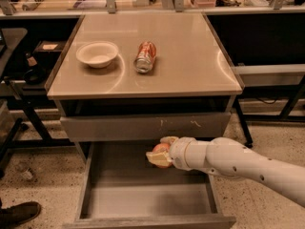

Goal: Pick apple from middle drawer and place on counter

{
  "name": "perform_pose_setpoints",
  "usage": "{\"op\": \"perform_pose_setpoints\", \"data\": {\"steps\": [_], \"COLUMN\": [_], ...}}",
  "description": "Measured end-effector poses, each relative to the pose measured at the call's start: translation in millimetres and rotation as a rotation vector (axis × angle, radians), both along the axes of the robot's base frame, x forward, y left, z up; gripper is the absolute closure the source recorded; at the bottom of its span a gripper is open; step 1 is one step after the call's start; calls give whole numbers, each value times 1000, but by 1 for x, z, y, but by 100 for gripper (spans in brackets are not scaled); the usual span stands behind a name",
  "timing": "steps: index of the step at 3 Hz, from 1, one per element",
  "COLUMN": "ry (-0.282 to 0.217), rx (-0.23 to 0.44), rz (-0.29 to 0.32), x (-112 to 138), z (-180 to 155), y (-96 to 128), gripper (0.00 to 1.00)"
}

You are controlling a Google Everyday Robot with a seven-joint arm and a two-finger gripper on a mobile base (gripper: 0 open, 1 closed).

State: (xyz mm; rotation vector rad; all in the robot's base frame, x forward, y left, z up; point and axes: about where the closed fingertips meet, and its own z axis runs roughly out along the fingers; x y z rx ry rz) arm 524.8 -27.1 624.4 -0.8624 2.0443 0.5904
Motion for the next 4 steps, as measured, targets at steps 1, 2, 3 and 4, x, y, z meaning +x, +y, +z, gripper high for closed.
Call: {"op": "perform_pose_setpoints", "data": {"steps": [1, 2, 3, 4], "ry": [-3, -18, -18, -25], "rx": [-23, -74, -73, -76], "rz": [4, -29, -30, -73], "x": [13, 32, 31, 21], "z": [25, 93, 94, 111], "y": [-3, -28, -29, -46], "gripper": [100, 100, 100, 100]}}
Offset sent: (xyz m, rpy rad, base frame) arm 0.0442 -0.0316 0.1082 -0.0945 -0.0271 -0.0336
